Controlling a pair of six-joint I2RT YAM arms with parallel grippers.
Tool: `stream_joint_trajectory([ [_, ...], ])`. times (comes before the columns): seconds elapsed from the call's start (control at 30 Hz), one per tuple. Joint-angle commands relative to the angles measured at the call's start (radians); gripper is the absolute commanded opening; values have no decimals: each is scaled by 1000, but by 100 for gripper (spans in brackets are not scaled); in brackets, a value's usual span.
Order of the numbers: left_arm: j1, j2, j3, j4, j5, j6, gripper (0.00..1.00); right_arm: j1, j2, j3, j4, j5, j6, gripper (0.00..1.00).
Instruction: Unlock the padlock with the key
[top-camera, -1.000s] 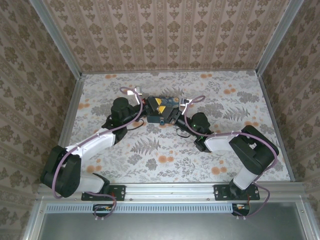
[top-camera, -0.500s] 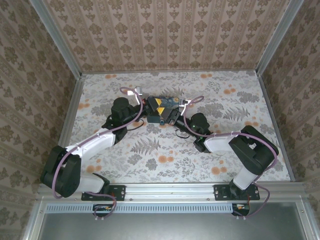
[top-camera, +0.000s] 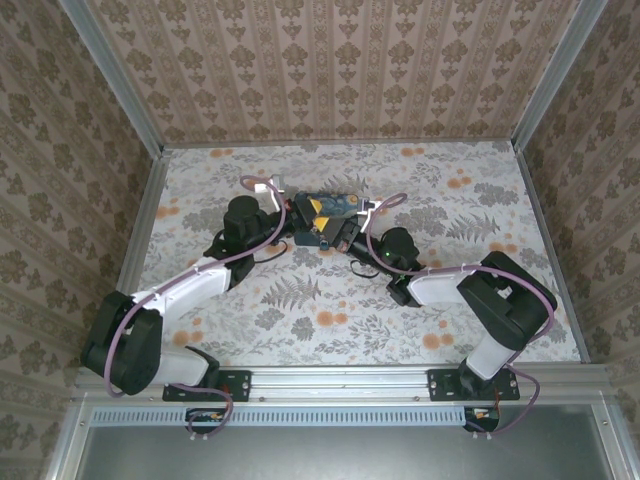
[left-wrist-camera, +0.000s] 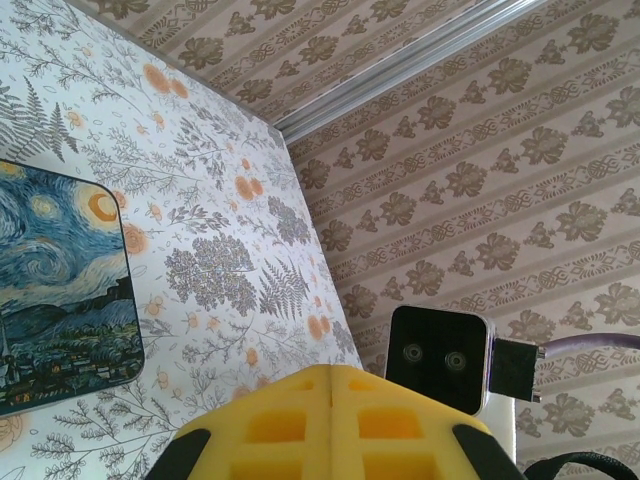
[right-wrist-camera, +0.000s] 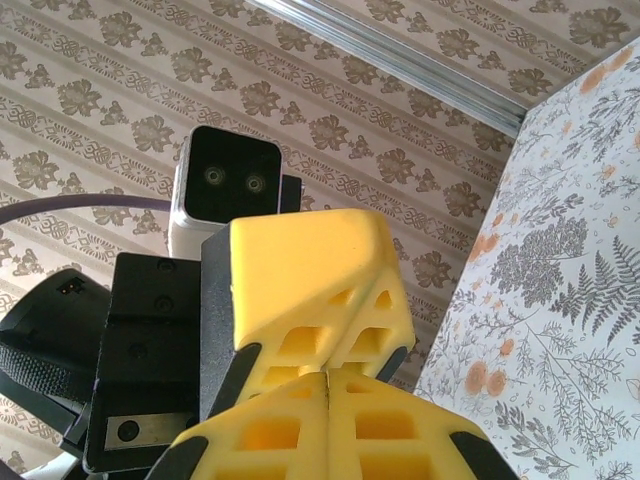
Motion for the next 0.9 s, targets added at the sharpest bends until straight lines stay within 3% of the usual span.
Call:
stream_joint_trajectory([
  [0.0, -2, -43, -15, 21, -3, 27, 0, -4, 3, -19, 21, 25, -7, 0],
  [0.4, 1, -76, -27, 13, -32, 18, 0, -10, 15, -26, 22, 22, 4, 1],
  [0.47, 1, -76, -27, 10, -35, 18, 0, -8, 16, -21, 22, 16, 9, 22],
  [0.57, -1, -77, -26, 6, -41, 19, 0, -1, 15, -18, 24, 19, 10, 30],
  [0.7, -2, -77, -25, -11, -55, 24, 0, 14, 1, -39, 32, 75, 6, 60],
  [0.87, -7, -82, -15, -35, -70, 35, 0, 34, -21, -46, 40, 135, -20, 65],
])
